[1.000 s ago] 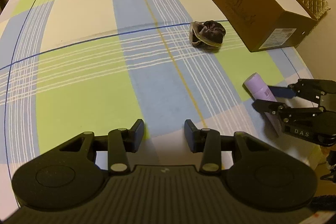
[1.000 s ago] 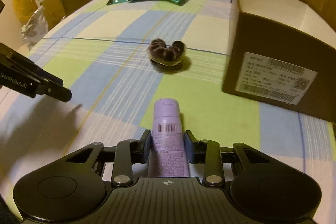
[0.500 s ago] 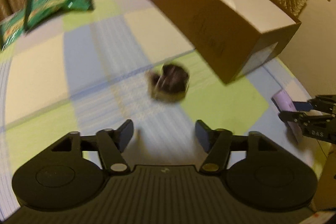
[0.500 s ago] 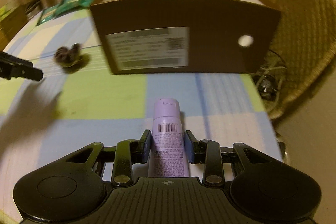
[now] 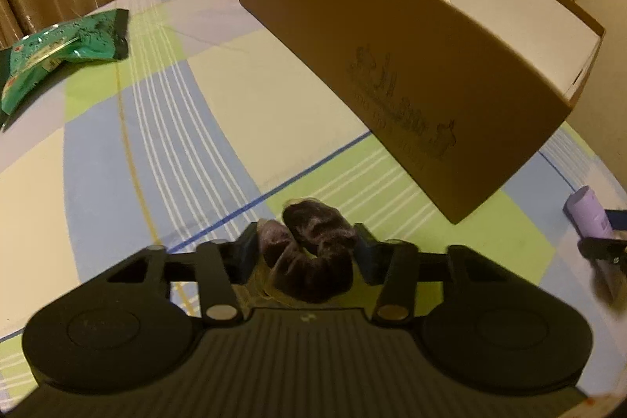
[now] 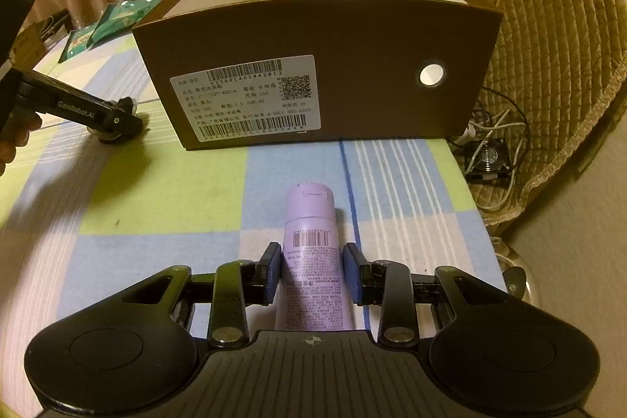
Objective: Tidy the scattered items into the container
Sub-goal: 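Grasp the lilac tube with the right gripper while the left grasps the velvet scrunchie, then lift and carry the tube and scrunchie over the shoebox with both grippers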
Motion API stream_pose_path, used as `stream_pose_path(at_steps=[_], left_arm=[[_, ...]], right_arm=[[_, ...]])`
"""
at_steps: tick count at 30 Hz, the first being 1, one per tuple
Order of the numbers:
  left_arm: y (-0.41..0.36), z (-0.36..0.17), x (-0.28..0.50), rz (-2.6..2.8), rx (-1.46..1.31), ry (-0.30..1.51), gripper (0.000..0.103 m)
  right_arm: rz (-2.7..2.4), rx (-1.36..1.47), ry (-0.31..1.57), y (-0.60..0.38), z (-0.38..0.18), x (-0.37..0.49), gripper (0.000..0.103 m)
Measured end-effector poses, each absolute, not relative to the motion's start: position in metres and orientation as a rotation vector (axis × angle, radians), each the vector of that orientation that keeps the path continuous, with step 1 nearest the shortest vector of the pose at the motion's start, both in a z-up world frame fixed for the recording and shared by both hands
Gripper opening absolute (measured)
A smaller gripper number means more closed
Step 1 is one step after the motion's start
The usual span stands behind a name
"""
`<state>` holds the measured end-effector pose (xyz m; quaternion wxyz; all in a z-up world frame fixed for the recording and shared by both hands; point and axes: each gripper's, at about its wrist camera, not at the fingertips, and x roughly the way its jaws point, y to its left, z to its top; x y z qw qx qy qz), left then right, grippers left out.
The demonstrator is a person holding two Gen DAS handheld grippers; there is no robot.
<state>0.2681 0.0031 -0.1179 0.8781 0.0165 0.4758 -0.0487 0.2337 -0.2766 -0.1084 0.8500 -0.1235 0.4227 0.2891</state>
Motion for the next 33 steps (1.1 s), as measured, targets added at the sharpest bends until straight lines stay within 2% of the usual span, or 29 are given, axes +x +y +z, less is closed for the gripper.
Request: stream_pose_path(at_steps=[2, 7, 19, 26, 33], left_arm=[[0.002, -0.118, 0.265, -0.107, 0.036, 0.987, 0.034], [-0.006, -0.114, 0.254, -0.135, 0.078, 1.003, 0.029], [-0.041, -0.11, 0.193, -0.197, 0.007, 1.06, 0.028], [-0.069, -0.108, 0.173, -0.209, -0.041, 1.073, 0.028], [-0.081, -0.109, 0.177, -0.205, -0.044, 1.074, 0.028]], right_arm=[[0.612, -0.263, 0.889, -0.277, -0.108, 0.234, 0.031], [0.622, -0.276, 0.889, -0.277, -0.109, 0.234, 0.031], [0.645, -0.304, 0.873, -0.278, -0.111, 0.234, 0.031], [0.672, -0.321, 0.86, -0.277, -0.113, 0.24, 0.035], [0.721, -0.369, 0.874, -0.272, -0.112, 0.237, 0.029]])
